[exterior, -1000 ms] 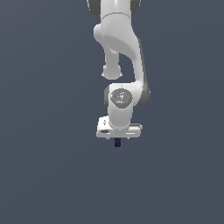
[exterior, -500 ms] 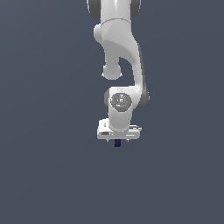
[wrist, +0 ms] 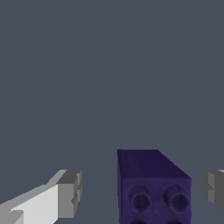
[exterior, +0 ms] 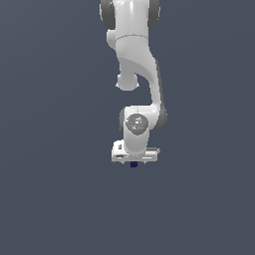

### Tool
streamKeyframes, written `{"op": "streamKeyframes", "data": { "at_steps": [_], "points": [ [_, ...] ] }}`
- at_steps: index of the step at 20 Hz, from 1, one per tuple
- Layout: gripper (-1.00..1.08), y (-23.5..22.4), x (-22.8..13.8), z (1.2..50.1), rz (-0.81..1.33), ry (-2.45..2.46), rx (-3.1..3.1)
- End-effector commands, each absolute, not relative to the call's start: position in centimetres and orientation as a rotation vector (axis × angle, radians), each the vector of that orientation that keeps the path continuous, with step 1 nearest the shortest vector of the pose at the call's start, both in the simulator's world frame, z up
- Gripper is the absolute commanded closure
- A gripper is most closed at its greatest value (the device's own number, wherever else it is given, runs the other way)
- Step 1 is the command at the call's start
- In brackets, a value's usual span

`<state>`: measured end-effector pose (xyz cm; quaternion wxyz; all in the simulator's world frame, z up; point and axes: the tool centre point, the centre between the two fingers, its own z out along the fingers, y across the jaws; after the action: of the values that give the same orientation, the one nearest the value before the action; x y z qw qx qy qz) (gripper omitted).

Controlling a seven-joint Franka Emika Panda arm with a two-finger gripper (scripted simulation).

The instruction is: Pick up the object and move it to a goal position.

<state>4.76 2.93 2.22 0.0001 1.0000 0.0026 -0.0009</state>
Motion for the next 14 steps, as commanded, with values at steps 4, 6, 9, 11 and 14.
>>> {"op": "streamKeyframes", "data": {
  "at_steps": [4, 6, 9, 11, 14],
  "points": [
    [1.08, 2.94, 4.85, 2.19, 0.0, 0.008, 3.141],
    [1.08, 2.94, 4.85, 2.19, 0.0, 0.008, 3.141],
    [1.08, 2.94, 4.85, 2.19, 0.0, 0.008, 3.141],
    [1.08, 2.94, 4.84, 2.2, 0.0, 0.008, 3.141],
    [1.08, 3.01, 4.78, 2.4, 0.0, 0.008, 3.141]
  ]
}}
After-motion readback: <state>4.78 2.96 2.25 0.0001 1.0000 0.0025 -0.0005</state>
